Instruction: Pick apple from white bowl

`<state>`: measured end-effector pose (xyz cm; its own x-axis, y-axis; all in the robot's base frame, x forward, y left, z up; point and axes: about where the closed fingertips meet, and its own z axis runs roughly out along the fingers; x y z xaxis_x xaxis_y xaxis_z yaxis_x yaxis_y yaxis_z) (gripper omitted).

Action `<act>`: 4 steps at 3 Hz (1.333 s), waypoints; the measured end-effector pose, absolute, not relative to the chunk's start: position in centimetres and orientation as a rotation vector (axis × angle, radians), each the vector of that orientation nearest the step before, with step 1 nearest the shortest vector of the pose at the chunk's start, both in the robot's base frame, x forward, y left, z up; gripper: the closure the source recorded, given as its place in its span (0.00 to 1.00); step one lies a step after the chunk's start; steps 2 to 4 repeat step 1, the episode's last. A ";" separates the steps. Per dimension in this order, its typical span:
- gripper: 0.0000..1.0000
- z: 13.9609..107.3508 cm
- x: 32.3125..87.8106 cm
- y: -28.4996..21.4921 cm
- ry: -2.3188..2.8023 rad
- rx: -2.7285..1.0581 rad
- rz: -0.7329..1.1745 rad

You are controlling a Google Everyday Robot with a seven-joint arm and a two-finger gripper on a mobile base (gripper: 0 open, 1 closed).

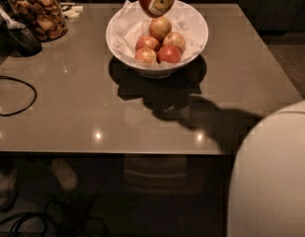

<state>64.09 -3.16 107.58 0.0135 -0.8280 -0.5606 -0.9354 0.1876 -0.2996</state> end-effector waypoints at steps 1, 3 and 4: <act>1.00 108.1 63.8 -3.1 1.817 -1.652 0.211; 1.00 108.1 63.8 -3.1 1.817 -1.652 0.211; 1.00 108.1 63.8 -3.1 1.817 -1.652 0.211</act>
Offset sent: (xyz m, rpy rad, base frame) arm 0.0000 0.0000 0.0000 0.0000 0.0000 0.0000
